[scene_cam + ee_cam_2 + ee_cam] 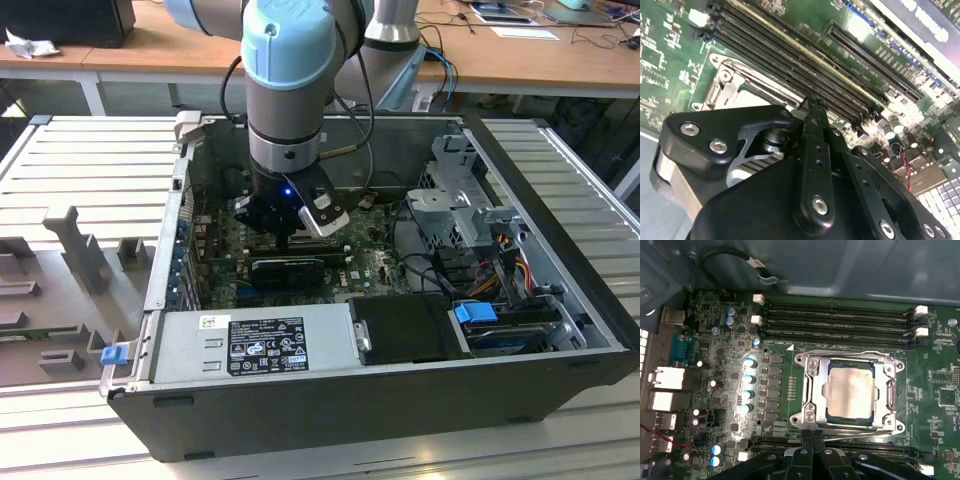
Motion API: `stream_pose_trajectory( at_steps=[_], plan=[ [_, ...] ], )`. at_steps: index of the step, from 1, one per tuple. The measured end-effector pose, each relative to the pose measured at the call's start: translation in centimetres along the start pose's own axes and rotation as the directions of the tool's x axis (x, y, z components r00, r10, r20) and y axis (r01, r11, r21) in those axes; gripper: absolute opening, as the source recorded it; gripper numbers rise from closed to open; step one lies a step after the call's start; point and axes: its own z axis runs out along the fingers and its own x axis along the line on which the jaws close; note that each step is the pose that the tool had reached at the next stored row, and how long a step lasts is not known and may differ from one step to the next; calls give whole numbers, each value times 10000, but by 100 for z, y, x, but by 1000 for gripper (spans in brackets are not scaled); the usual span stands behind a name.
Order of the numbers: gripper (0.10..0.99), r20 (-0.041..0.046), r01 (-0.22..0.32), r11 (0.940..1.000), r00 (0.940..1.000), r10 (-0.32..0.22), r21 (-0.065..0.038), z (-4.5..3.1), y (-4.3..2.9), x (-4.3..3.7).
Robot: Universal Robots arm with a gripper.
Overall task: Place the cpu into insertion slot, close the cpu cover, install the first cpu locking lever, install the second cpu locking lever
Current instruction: 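Install the second cpu locking lever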
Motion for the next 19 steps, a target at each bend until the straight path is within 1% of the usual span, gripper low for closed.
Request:
stream_pose_trajectory(
  at_steps=[1,2,5,8,11,13,14,15,16,18,19],
  plan=[
    [106,9,4,9999,10000,-4,-120,1,-10,15],
    [106,14,4,9998,10000,-4,-201,3,-18,27],
    [106,26,5,9993,10000,-5,-374,23,-40,60],
    [106,31,13,9989,10000,-11,-463,53,-45,67],
    [106,40,13,9983,10000,-11,-589,95,-50,97],
    [106,39,18,9980,10000,-15,-630,111,-53,101],
    [106,43,20,9977,10000,-17,-670,120,-55,103],
    [106,54,24,9970,10000,-20,-779,141,-57,107],
    [106,54,27,9967,10000,-23,-816,149,-58,110],
    [106,57,30,9962,10000,-25,-870,155,-58,124],
    [106,60,32,9961,10000,-27,-877,140,-56,124]
  ],
)
